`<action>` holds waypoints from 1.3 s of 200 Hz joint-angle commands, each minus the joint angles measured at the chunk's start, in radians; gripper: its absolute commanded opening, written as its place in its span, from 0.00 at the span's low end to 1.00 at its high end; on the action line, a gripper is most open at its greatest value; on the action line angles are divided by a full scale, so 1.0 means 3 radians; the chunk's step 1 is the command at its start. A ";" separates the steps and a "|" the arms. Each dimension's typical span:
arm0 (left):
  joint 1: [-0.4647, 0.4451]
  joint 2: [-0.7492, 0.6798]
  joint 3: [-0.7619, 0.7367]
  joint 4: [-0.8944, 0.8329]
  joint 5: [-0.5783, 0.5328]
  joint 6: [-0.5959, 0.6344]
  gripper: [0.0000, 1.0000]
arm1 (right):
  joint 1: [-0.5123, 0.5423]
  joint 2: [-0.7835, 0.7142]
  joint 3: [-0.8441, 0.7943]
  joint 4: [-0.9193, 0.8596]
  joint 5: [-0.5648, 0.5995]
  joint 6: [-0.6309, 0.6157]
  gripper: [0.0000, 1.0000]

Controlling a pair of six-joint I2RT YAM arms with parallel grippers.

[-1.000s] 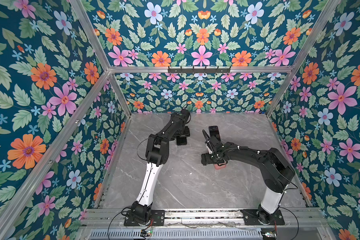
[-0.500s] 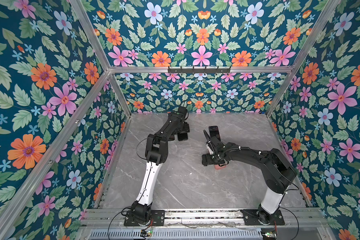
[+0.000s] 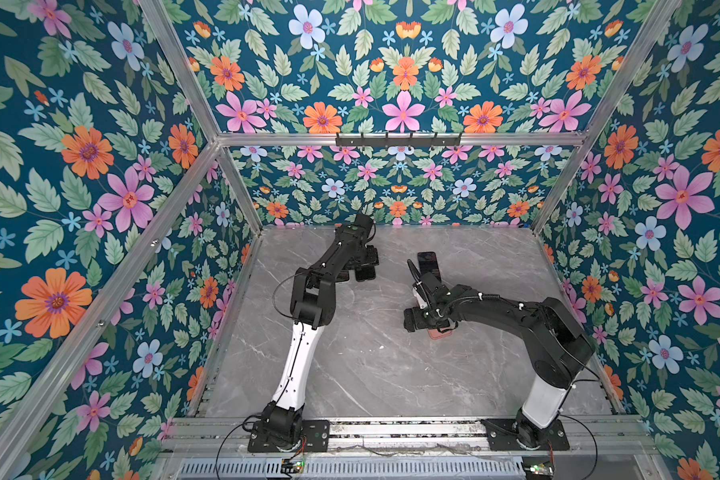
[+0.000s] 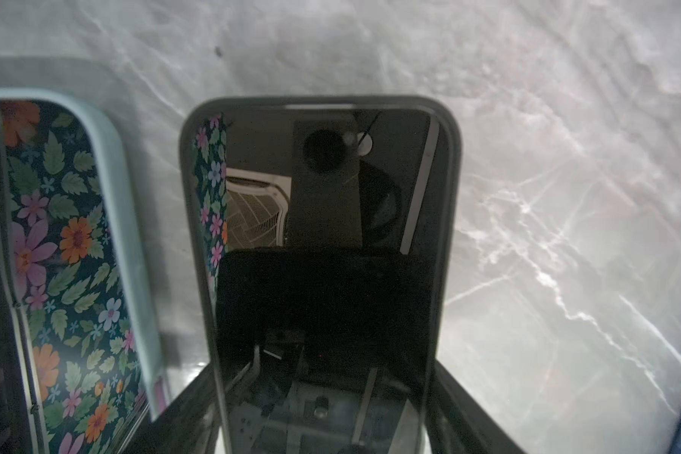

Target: Put the phone into the phone case

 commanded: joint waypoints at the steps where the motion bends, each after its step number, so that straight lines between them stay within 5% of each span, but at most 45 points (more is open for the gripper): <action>1: 0.0013 0.0011 -0.0002 0.0017 0.0012 -0.0079 0.82 | -0.0001 -0.0034 0.0022 -0.0080 0.0040 -0.0010 0.91; 73: 0.0004 -0.0116 -0.0008 0.0031 0.0103 -0.0122 0.89 | -0.0004 -0.0046 0.0170 -0.0194 0.0130 -0.0091 0.91; 115: -0.0070 -0.0617 -0.0189 0.0036 -0.0020 -0.0066 0.87 | -0.0003 -0.0301 0.0217 -0.0360 0.0330 -0.0164 0.91; 187: -0.0614 -0.1783 -0.1546 0.0359 -0.0254 -0.0111 0.90 | -0.0126 -0.0998 0.0057 -0.0647 0.0817 -0.0337 0.90; 260: -0.0784 -0.2520 -0.2760 0.0828 0.0043 -0.0232 0.97 | -0.0896 -0.0905 0.0067 -0.0586 0.0646 -0.0408 0.87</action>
